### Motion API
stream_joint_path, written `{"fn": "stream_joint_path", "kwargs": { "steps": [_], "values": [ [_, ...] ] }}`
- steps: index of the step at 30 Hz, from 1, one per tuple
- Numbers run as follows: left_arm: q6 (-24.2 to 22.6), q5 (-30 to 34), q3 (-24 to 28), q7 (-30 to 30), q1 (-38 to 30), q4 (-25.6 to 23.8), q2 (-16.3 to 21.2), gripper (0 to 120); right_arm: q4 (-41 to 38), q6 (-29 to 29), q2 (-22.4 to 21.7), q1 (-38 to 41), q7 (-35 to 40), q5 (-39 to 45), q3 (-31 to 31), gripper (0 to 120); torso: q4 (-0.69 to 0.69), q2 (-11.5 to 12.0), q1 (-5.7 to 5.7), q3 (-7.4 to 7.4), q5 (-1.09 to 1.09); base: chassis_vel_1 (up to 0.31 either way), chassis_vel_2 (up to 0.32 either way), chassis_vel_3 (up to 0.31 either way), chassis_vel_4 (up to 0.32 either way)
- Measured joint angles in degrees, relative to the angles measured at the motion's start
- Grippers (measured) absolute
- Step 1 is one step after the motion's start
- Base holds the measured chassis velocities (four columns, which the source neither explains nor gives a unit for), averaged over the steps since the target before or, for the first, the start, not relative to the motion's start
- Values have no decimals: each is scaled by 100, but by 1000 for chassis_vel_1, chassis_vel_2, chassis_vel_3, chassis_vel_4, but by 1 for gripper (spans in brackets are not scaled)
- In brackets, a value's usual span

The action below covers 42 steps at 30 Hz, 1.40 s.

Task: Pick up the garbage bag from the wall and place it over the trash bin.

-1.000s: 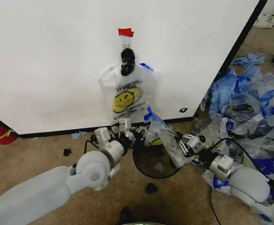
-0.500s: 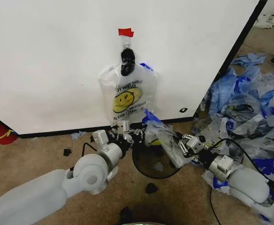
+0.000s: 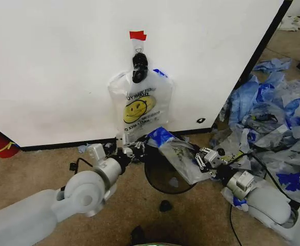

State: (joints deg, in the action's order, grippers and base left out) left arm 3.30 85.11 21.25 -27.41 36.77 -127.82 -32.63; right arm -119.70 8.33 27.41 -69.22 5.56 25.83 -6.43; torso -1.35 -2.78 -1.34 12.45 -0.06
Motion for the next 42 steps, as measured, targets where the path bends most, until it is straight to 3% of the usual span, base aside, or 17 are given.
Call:
{"fn": "stream_joint_path", "kwargs": {
  "steps": [19, 26, 42],
  "values": [
    [-31, -75, -851, 67, 872, 144, 72, 0, -76, 310, 45, -130, -192, 621, -352, 0, 1, 0, 0, 0, 1, 0, 0, 0, 0],
    [-63, -33, -1280, 71, 1306, 111, 61, 0, -100, 314, 254, -85, -92, 1145, -405, 0, 0, 0, 0, 0, 1, 0, 0, 0, 0],
    [-93, -49, -1477, 97, 1633, 93, -68, 0, -161, 143, 734, -69, 295, 1888, -427, 0, -1, 0, 0, 0, 1, 0, 0, 0, 0]
  ]
}}
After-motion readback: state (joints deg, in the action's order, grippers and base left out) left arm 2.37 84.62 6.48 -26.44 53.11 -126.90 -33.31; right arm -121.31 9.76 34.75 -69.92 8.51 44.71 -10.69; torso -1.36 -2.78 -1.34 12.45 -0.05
